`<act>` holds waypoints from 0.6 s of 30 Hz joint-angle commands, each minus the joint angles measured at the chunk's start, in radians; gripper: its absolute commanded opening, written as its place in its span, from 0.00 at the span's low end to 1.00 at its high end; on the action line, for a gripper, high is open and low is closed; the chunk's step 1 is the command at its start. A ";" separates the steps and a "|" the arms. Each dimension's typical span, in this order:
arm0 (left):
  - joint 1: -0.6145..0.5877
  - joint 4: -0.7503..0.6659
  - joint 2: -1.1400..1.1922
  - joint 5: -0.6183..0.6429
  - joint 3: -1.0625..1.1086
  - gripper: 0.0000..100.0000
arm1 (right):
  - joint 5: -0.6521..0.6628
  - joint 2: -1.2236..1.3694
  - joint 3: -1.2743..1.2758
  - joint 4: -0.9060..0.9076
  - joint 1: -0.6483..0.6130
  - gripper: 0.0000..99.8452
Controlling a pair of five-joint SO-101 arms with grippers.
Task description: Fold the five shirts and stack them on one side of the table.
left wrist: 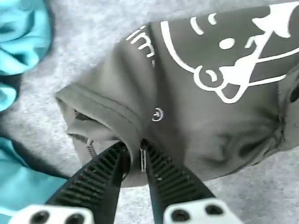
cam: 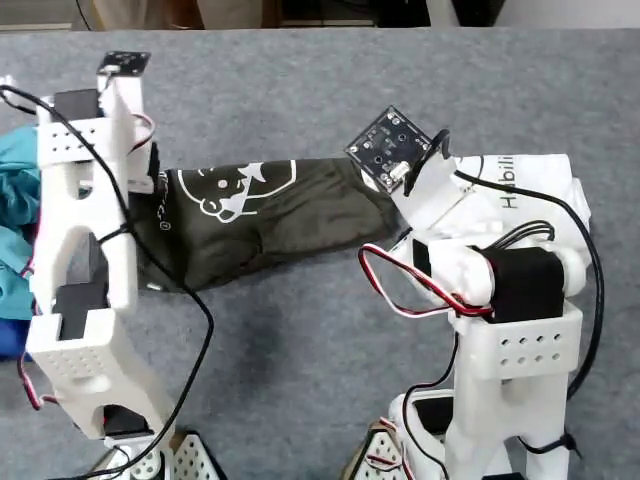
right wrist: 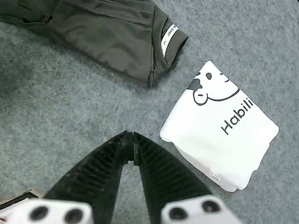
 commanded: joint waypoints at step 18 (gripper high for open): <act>-0.298 -0.071 0.133 0.014 0.040 0.02 | 0.012 -0.013 -0.005 -0.081 0.015 0.00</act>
